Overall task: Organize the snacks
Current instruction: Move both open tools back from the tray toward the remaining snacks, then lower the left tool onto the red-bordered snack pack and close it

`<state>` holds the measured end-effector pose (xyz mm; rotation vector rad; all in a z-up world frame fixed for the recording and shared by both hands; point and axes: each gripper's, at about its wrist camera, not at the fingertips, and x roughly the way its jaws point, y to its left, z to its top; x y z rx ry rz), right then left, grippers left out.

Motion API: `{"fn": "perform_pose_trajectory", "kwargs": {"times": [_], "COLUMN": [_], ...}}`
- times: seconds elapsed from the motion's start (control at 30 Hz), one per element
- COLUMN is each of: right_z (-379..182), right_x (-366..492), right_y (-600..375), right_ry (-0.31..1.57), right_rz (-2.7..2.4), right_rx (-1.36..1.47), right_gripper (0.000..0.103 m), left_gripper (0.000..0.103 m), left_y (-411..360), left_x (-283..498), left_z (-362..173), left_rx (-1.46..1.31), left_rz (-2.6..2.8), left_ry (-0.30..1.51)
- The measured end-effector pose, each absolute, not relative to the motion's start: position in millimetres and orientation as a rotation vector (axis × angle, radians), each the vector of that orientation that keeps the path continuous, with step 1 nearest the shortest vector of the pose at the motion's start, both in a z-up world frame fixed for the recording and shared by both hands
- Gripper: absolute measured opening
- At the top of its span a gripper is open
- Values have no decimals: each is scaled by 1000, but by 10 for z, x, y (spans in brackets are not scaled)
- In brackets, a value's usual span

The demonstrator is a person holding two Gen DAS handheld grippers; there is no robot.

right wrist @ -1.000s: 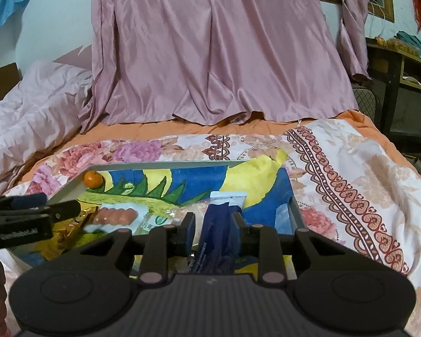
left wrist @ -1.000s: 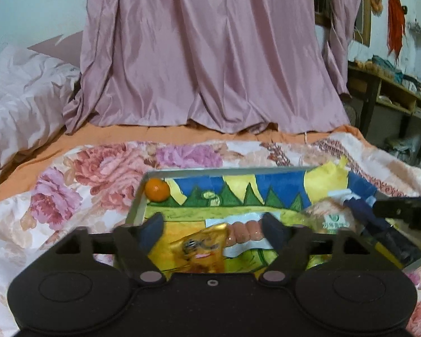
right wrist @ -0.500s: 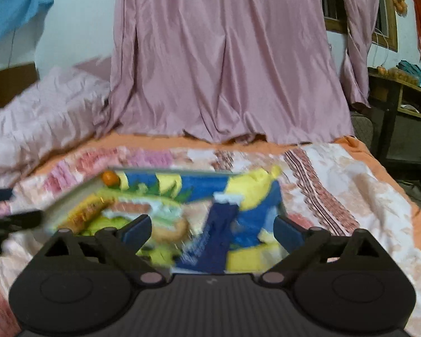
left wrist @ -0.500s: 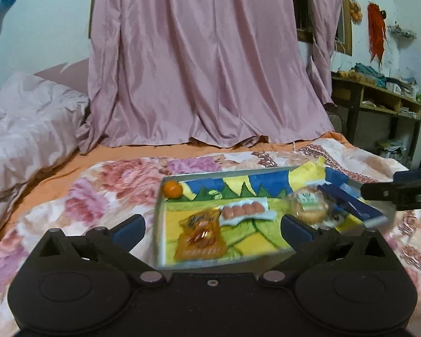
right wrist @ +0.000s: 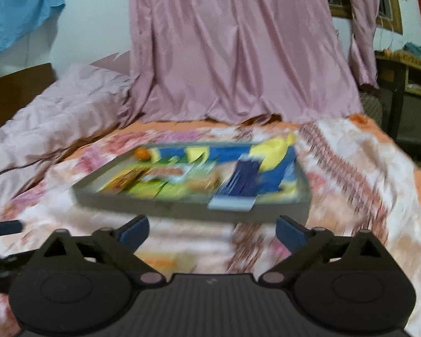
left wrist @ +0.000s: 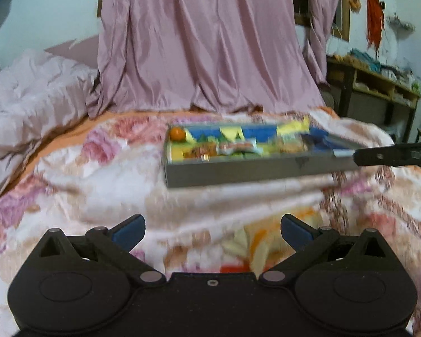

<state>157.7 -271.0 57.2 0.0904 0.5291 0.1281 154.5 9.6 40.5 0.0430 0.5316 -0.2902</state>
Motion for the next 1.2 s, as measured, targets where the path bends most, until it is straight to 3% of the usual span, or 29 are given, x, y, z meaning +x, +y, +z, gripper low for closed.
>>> {"fn": "perform_pose_trajectory", "kwargs": {"times": [0.4,0.53,0.7,1.2], "right_z": [247,164,108,70], "right_x": [684,708,700,738], "right_y": [-2463,-2413,-2417,-2387], "right_ry": [597,631,644,662], "right_rz": [164,157,147,158], "right_rx": [235,216,226,233], "right_gripper": [103,103,103,103], "left_gripper": [102,102,102,101], "left_y": [45,-79,20,-161], "left_x": [939,999,1187,1347], "left_z": [155,-35,-190,-357], "left_rx": [114,178,51,107], "left_rz": [-319,-309,-280,-324], "left_ry": [651,697,783,813]}}
